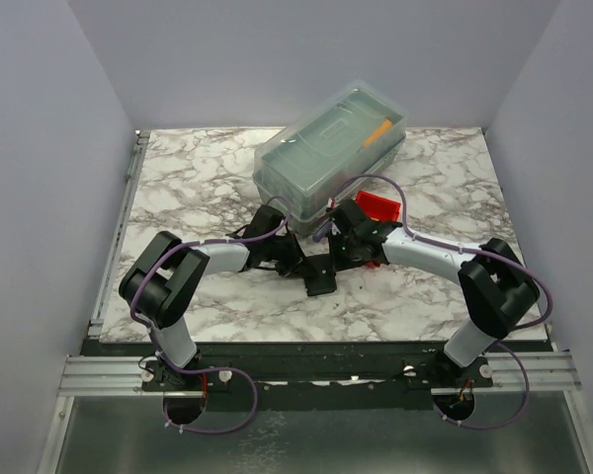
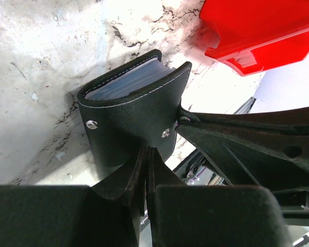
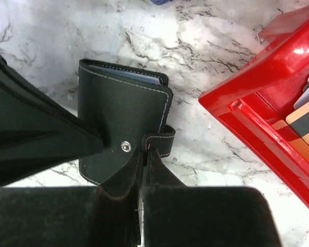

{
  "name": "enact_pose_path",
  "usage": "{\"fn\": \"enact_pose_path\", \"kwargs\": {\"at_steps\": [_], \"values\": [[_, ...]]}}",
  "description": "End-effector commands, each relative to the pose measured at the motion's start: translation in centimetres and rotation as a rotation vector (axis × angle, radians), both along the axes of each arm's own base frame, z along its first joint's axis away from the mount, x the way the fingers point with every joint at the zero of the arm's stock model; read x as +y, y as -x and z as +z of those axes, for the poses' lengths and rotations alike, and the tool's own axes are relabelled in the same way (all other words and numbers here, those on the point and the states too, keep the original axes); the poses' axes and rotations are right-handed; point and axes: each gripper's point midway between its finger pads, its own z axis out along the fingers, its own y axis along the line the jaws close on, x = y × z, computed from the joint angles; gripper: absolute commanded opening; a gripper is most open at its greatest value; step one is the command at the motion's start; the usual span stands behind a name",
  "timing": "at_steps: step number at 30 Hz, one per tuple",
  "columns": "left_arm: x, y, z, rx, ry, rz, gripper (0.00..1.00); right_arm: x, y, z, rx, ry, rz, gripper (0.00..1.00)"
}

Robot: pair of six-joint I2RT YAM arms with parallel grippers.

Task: Put the credit cards into the card holder
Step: Close the card holder at the center of the board.

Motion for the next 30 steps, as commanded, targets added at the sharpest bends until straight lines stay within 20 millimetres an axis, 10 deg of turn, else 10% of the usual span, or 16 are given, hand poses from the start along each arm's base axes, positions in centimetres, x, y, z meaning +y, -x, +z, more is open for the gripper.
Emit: {"fn": "enact_pose_path", "kwargs": {"at_steps": [1,30], "values": [[-0.3,-0.4,-0.5,-0.048,-0.002,-0.020,0.08,1.5,0.7,1.1,-0.052,-0.152,0.117,0.00],[-0.6,-0.2,-0.2,-0.046,0.017,-0.042,0.08,0.8,0.7,1.5,-0.048,-0.501,0.231,0.00]]}}
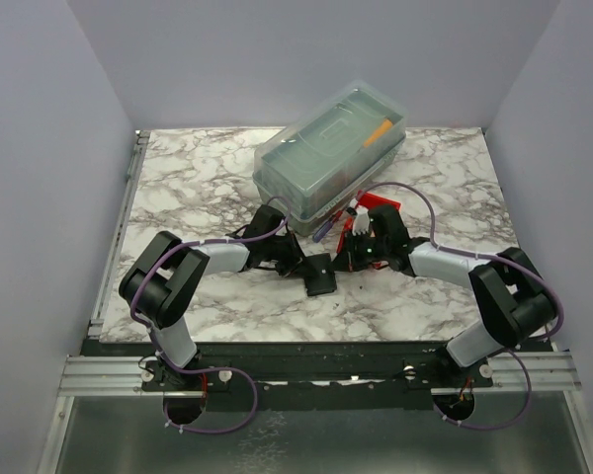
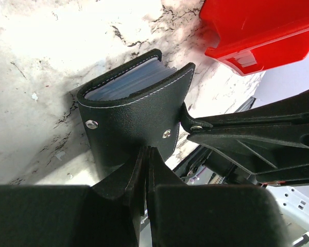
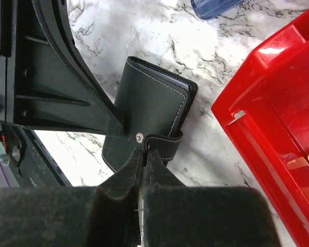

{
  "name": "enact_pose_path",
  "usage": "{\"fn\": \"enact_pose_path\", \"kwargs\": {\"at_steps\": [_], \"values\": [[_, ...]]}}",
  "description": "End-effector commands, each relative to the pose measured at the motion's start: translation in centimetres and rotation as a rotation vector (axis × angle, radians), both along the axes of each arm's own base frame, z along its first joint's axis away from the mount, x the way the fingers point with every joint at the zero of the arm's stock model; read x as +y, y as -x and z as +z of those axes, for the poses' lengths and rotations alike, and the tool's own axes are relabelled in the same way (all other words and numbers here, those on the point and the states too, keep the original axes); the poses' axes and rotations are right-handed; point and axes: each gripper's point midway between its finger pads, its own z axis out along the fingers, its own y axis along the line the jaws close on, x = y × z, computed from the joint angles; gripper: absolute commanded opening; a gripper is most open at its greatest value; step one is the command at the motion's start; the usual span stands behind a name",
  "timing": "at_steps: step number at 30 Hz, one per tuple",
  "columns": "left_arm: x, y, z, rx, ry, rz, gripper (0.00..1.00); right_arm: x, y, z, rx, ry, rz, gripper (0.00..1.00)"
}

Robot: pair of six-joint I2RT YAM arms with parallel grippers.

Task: Put the credit cards into the card holder
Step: Close the card holder at the center of the board.

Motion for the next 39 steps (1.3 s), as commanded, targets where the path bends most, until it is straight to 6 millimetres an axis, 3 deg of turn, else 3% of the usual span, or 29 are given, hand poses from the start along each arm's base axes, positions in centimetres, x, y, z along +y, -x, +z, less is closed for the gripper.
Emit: {"fn": "enact_pose_path", "kwargs": {"at_steps": [1,17,27,39], "values": [[-0.6,-0.3,-0.3,-0.044,0.015,-0.041,0.08,1.2,0.5,0.6,0.004,-0.081,0.083,0.00],[-0.6,-0.3,-0.4,-0.041,0.012,-0.040,0.08,2.1,0.8,-0.3,0.050,-0.101,0.174,0.00],[-0.7,-0.3,-0.3,-0.041,0.017,-0.040,0.08,1.3,0.7,-2.0,0.066,-0.024,0.175,0.00],[-0.9,-0.5,-0.1,-0.040,0.024,-0.032,0.08,1.1,0.7,-2.6,0.066,0.050,0.167,0.00]]}}
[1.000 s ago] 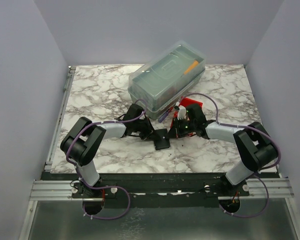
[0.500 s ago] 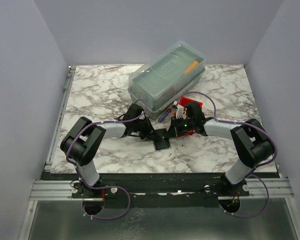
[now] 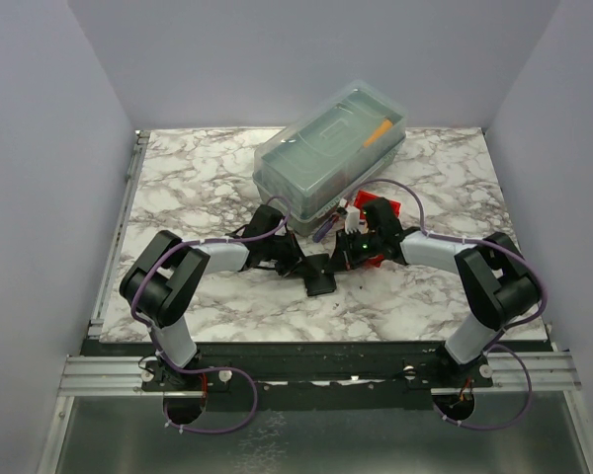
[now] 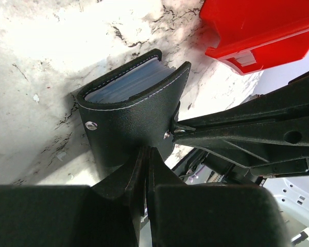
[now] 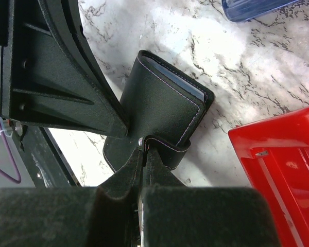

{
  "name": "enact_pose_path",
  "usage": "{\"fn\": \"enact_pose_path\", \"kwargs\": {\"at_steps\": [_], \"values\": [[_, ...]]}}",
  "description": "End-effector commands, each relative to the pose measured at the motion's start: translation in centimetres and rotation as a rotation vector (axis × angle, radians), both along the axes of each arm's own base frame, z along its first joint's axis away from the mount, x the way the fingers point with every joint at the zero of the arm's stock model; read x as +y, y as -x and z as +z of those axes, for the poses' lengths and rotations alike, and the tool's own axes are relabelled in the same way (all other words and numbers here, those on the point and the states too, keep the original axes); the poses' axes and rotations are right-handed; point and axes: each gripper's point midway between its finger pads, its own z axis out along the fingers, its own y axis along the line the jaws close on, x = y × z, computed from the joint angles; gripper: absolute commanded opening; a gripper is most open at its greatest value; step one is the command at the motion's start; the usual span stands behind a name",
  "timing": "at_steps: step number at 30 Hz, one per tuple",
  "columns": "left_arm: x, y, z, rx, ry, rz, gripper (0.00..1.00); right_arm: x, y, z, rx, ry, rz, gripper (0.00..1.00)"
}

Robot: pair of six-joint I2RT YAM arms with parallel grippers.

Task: Put the credit cards into the card holder
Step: Close the card holder at the center of the board.

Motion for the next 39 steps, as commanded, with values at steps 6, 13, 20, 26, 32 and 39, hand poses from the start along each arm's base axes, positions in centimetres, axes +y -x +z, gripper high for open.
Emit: {"fn": "enact_pose_path", "kwargs": {"at_steps": [6,13,20,26,32,39], "values": [[-1.0,-0.7,0.1,-0.049,0.016,-0.023,0.08,0.4,1.0,-2.1,0.000,0.097,0.010,0.00],[-1.0,-0.8,0.2,-0.051,0.019,-0.021,0.08,0.8,1.4,-2.3,-0.017,0.126,0.031,0.00],[-1.2,-0.9,0.4,-0.055,0.023,-0.021,0.08,0.6,1.4,-2.8,-0.034,0.194,0.054,0.00],[-1.2,-1.0,0.6,-0.057,0.027,-0.020,0.08,0.4,2.4,-3.7,-0.048,0.299,0.079,0.00],[-1.2,-1.0,0.7,-0.058,0.028,-0.018,0.08,0.1,3.7,-5.0,-0.050,0.425,0.083,0.00],[-1.0,-1.1,0.8,-0.064,0.023,-0.014,0.08,-0.6,6.3,-6.8,-0.005,0.580,0.091,0.00]]}}
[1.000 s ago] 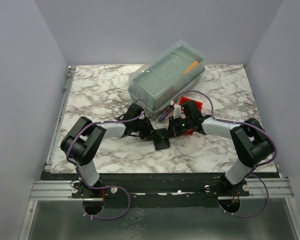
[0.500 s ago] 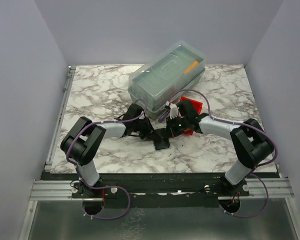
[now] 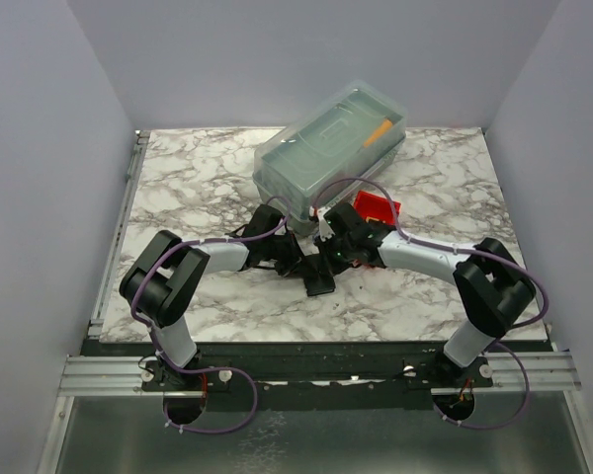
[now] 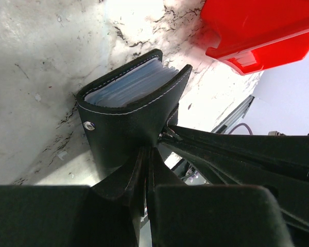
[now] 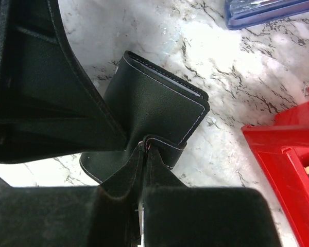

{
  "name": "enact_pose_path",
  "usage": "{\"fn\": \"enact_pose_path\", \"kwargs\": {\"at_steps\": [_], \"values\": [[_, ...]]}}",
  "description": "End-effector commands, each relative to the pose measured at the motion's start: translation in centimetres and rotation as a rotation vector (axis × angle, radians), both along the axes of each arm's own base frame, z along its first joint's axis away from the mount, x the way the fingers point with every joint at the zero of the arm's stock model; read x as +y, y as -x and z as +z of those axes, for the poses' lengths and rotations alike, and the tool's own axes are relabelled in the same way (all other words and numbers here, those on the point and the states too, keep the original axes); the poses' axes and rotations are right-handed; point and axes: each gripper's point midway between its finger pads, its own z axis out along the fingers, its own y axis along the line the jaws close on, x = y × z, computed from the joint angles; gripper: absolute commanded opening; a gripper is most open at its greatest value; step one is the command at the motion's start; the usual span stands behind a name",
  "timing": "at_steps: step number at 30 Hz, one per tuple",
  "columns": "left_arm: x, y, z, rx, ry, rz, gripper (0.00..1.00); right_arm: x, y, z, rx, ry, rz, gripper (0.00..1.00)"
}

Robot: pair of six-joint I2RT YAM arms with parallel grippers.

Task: Put the credit cards into the card holder
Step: Close the card holder at the center of the board.

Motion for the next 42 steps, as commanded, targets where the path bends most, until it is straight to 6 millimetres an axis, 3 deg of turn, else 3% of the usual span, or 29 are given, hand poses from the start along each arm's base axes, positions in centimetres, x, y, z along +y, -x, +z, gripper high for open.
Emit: {"fn": "enact_pose_path", "kwargs": {"at_steps": [1,4,8,13,21,27,34,37,42], "values": [[-1.0,-1.1,0.7,-0.068,0.024,-0.014,0.08,-1.9,6.3,-6.1,0.190,0.212,0.027,0.00],[-0.8,-1.1,0.8,-0.068,0.024,-0.015,0.08,-1.4,7.5,-5.6,0.233,0.142,-0.005,0.00],[-0.3,-0.7,0.5,-0.066,0.019,-0.031,0.12,1.8,8.7,-2.8,0.300,-0.095,0.039,0.00],[0.3,-0.2,0.0,-0.051,0.015,-0.032,0.20,3.7,8.1,-1.8,0.292,-0.282,0.136,0.00],[0.7,0.3,-0.4,-0.042,0.013,-0.041,0.15,1.7,7.6,-2.3,0.351,-0.383,0.121,0.00],[1.6,0.1,1.6,-0.072,0.028,-0.041,0.26,0.5,7.4,-2.4,0.374,-0.409,0.098,0.00],[3.4,-0.4,1.0,-0.051,0.001,0.002,0.31,-0.5,6.4,-2.2,0.389,-0.433,0.074,0.00],[3.8,-0.5,1.2,-0.048,0.001,0.005,0.34,-0.7,5.9,-2.3,0.386,-0.421,0.056,0.06],[4.1,1.4,0.9,0.008,0.020,-0.010,0.33,-0.9,5.7,-2.6,0.400,-0.412,0.032,0.17]]}}
